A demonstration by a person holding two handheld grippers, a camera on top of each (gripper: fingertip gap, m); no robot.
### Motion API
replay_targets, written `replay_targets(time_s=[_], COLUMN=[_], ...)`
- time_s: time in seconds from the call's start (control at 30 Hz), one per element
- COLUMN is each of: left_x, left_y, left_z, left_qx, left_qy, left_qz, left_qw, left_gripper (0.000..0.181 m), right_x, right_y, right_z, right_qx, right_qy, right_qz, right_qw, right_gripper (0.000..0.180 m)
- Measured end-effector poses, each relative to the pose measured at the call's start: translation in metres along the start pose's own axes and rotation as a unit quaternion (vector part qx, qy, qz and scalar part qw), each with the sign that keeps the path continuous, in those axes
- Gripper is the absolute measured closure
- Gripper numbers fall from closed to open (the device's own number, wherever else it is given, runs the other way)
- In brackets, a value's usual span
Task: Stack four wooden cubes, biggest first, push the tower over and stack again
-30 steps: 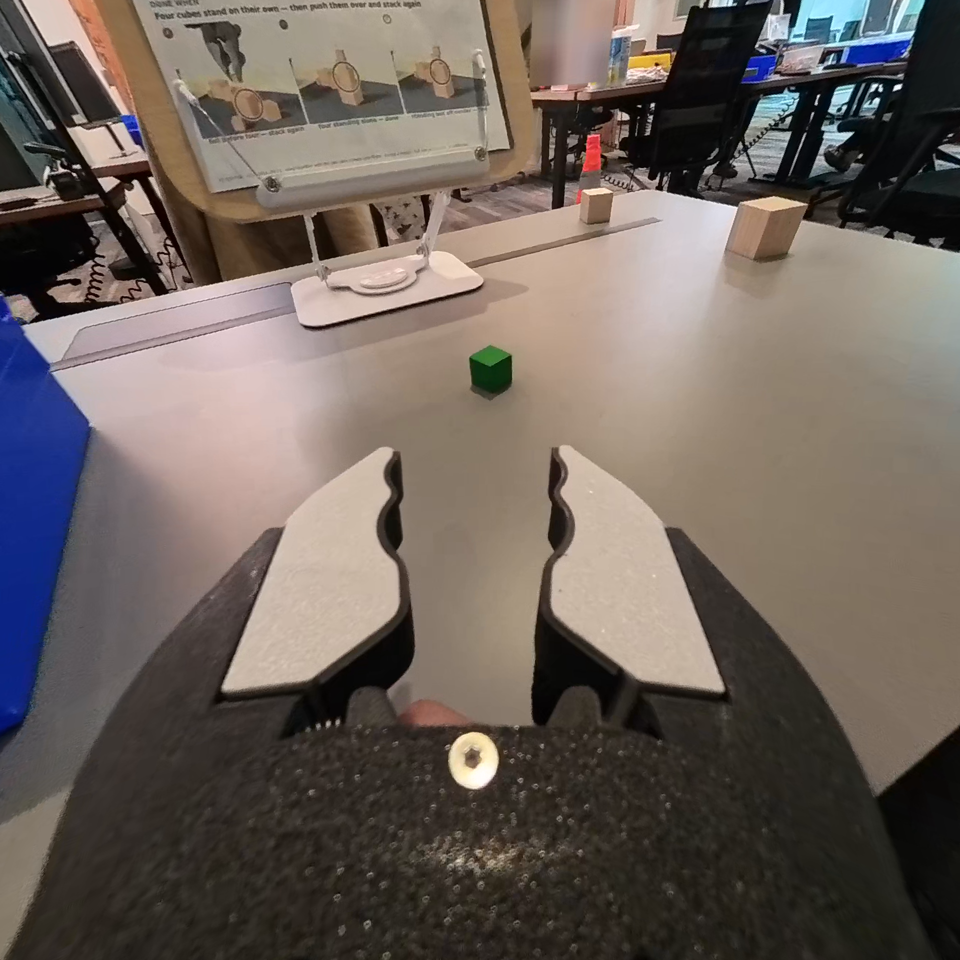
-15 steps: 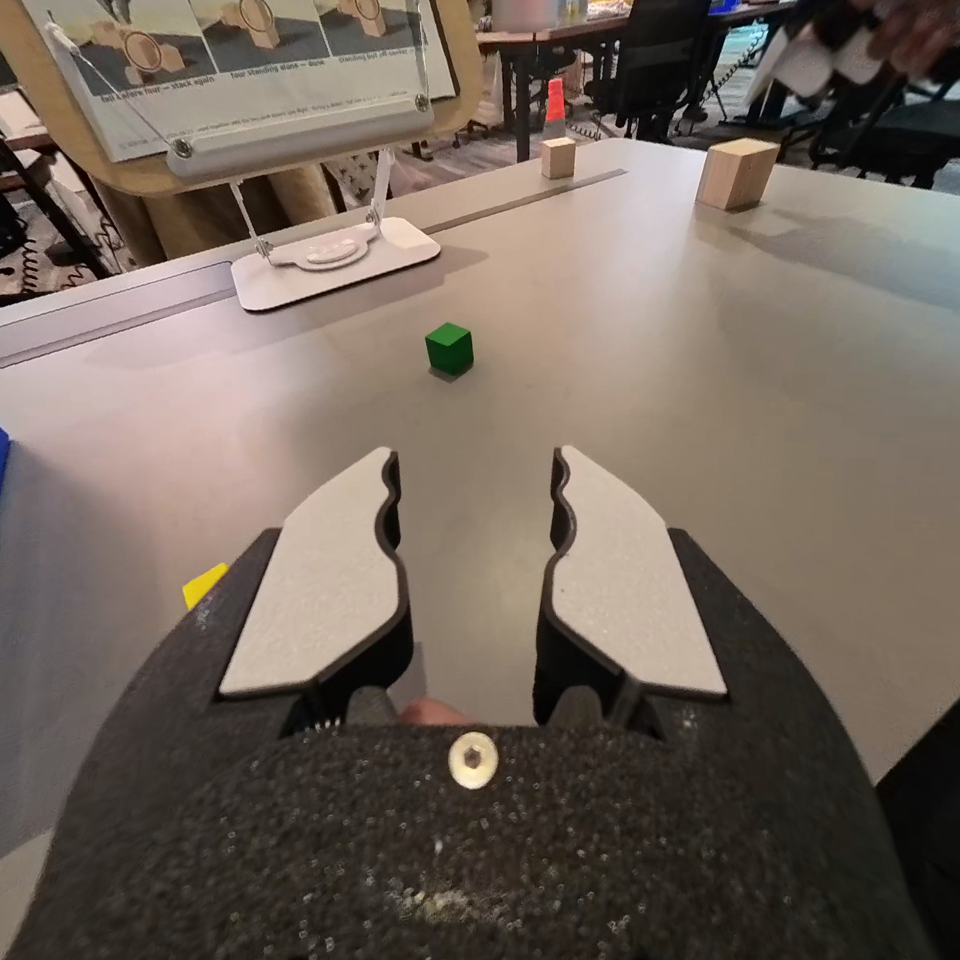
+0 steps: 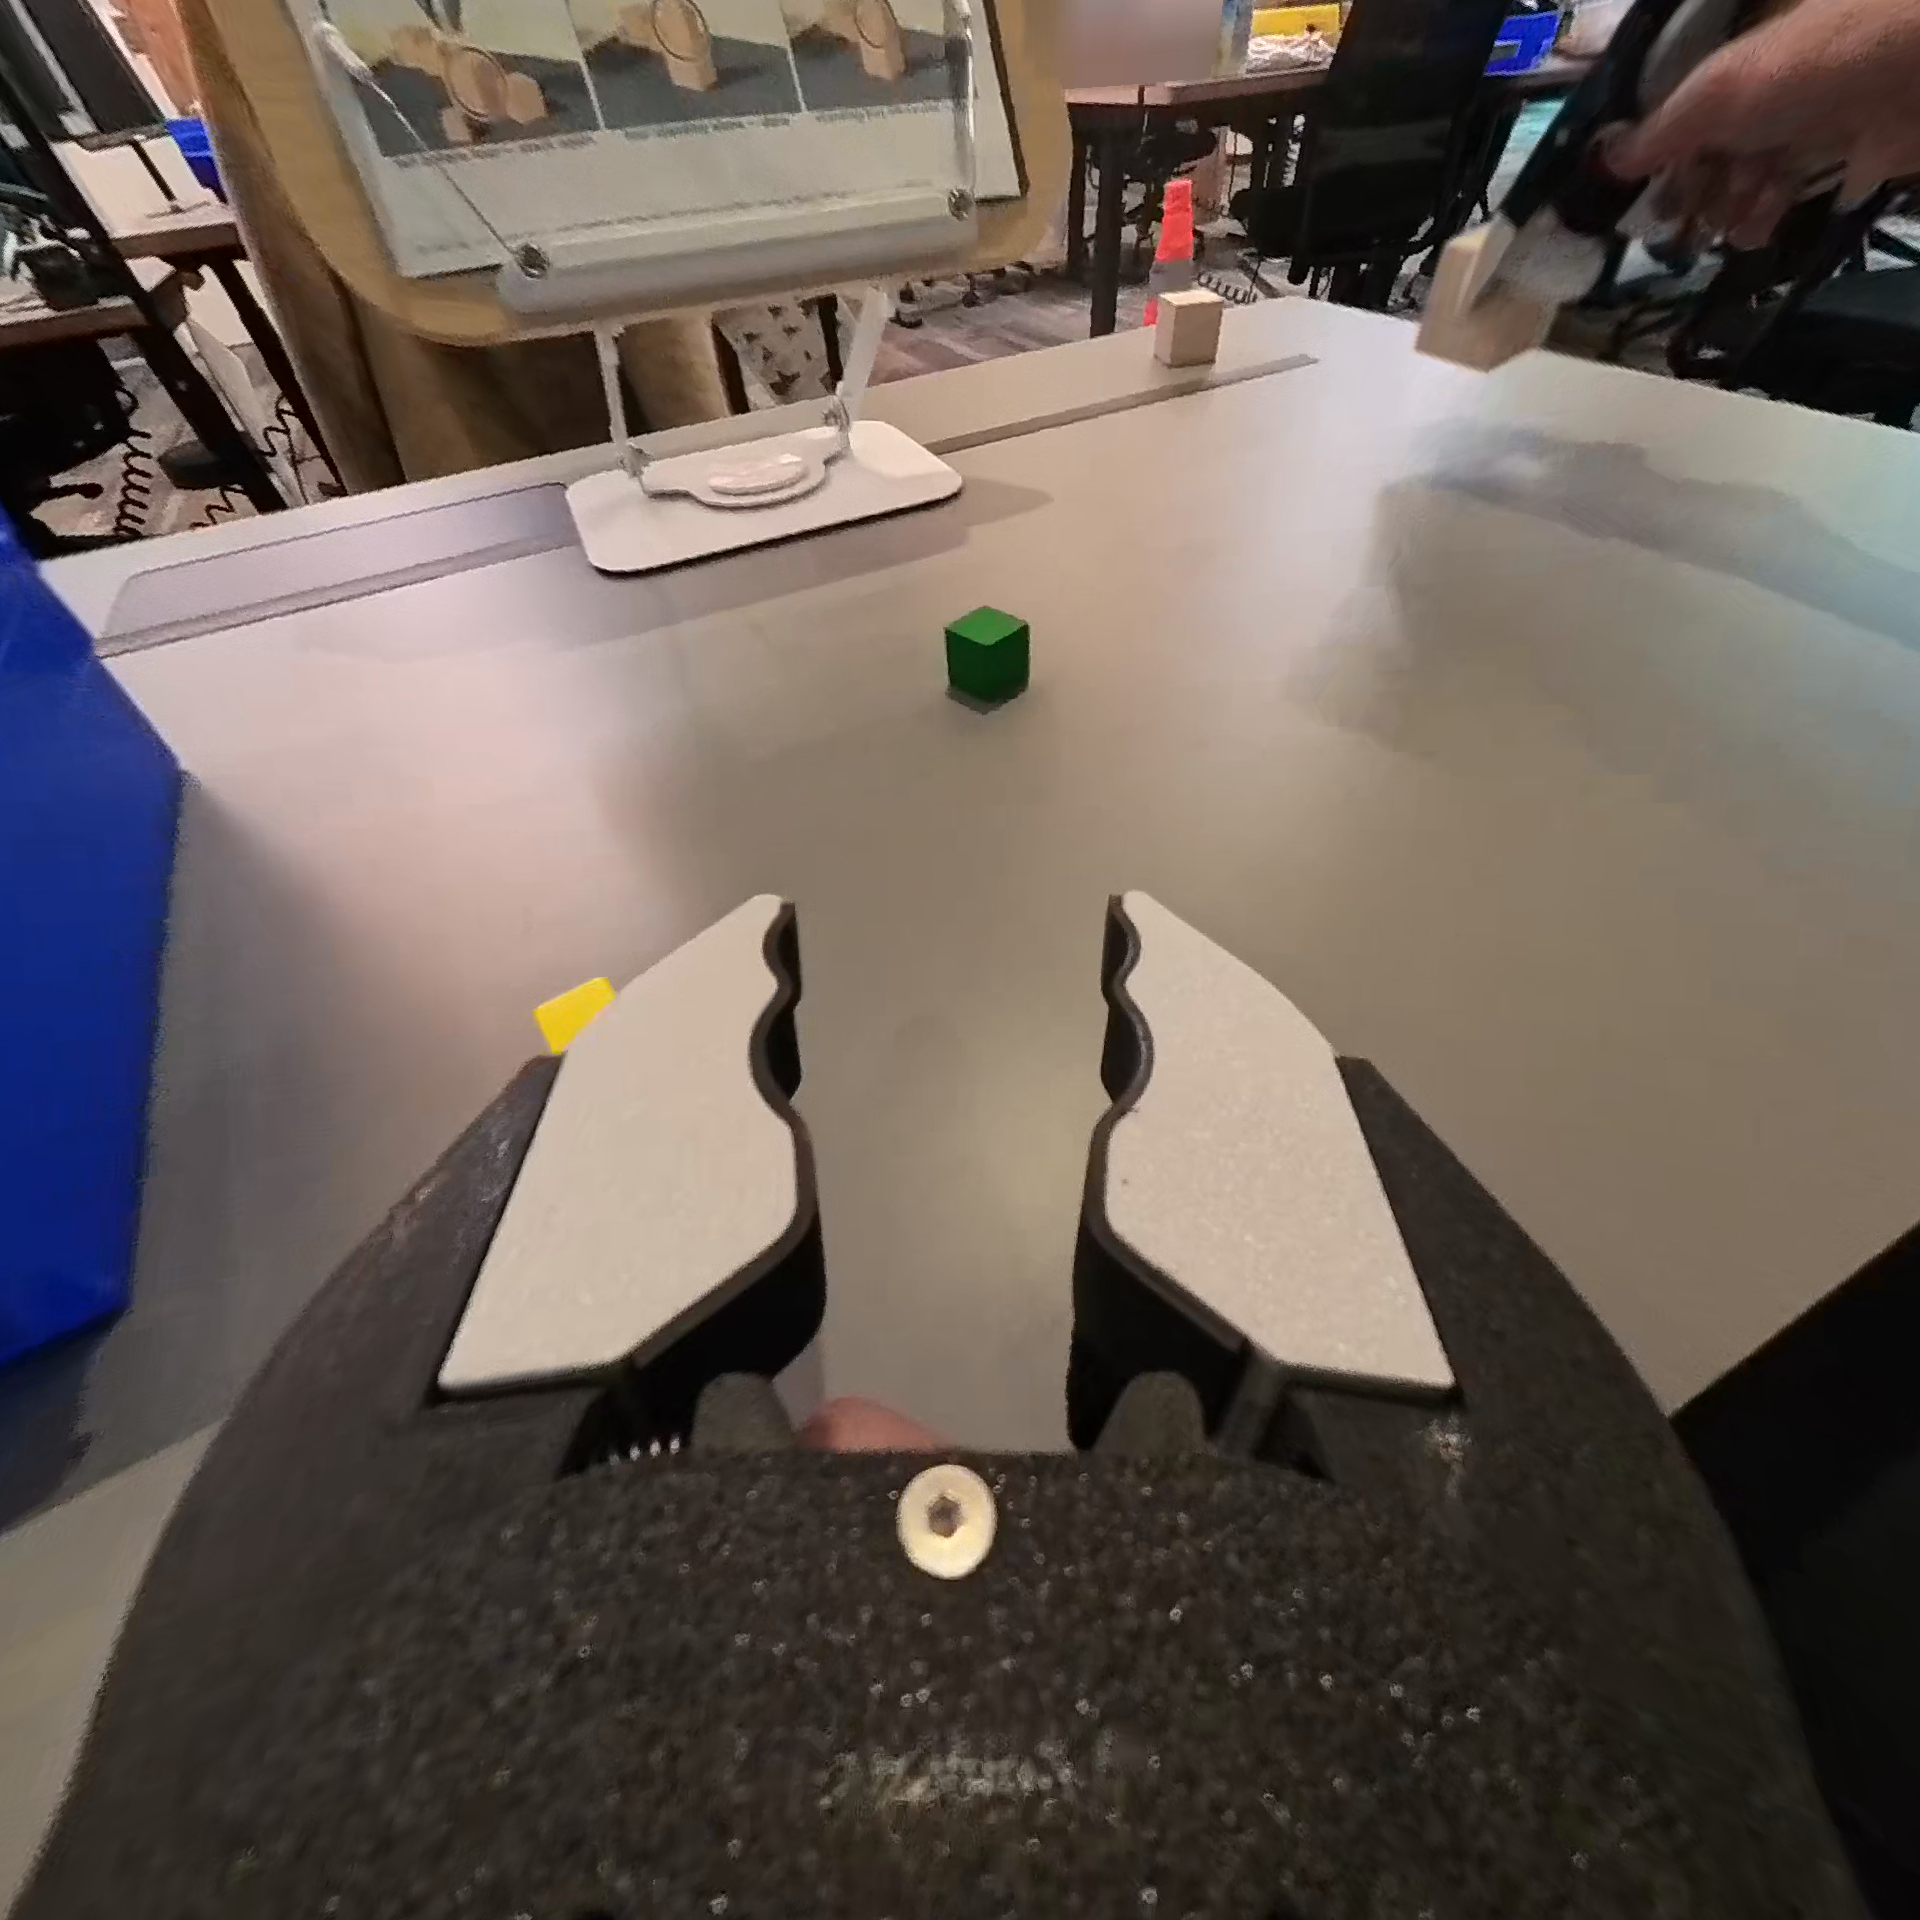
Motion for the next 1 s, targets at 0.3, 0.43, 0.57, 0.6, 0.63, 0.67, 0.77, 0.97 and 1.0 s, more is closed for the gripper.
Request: replay_targets(time_s=[0.3,0.43,0.57,0.6,0.63,0.67,0.77,0.97,1.0], left_x=[-0.01,-0.011,-0.01,-0.009,-0.009,-0.009,-0.01,-0.01,-0.01], left_y=[0.002,-0.002,-0.005,-0.005,-0.005,-0.005,-0.006,-0.006,-0.006], left_z=[0.007,0.006,0.007,0.007,0.008,0.009,0.01,0.009,0.009], left_qx=[0.008,0.003,-0.005,-0.005,-0.004,-0.004,-0.006,-0.01,-0.011], left_qy=[0.032,0.039,0.033,0.032,0.032,0.031,0.029,0.025,0.024], left_qz=[-0.008,-0.018,-0.017,-0.018,-0.019,-0.02,-0.016,-0.009,-0.008], left_qw=[0.999,0.999,0.999,0.999,0.999,0.999,0.999,1.0,1.0], left_gripper=[0.127,0.127,0.127,0.127,0.127,0.127,0.127,0.126,0.126], right_x=[-0.252,-0.345,-0.387,-0.391,-0.393,-0.393,-0.39,-0.371,-0.358], right_y=[0.073,0.051,0.022,0.017,0.013,0.01,0.004,0.009,0.015], right_z=[0.111,0.094,0.064,0.06,0.056,0.052,0.043,0.049,0.058], right_qx=[0.218,0.161,0.095,0.089,0.082,0.074,0.053,0.1,0.123], right_qy=[0.277,0.371,0.406,0.414,0.414,0.412,0.395,0.404,0.406], right_qz=[0.341,0.426,0.47,0.473,0.476,0.481,0.493,0.463,0.445], right_qw=[0.872,0.809,0.778,0.773,0.771,0.771,0.773,0.782,0.788], right_gripper=[0.12,0.12,0.12,0.12,0.12,0.12,0.12,0.105,0.103])
Point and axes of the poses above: each gripper's, where its closed fingertips meet, z back along the fingers, y out of its top, x = y × z across the jaws, the point moved 10 cm from there along z, back along the fingers, and after that the axes turned 12 degrees about x, right-handed, at the moved point
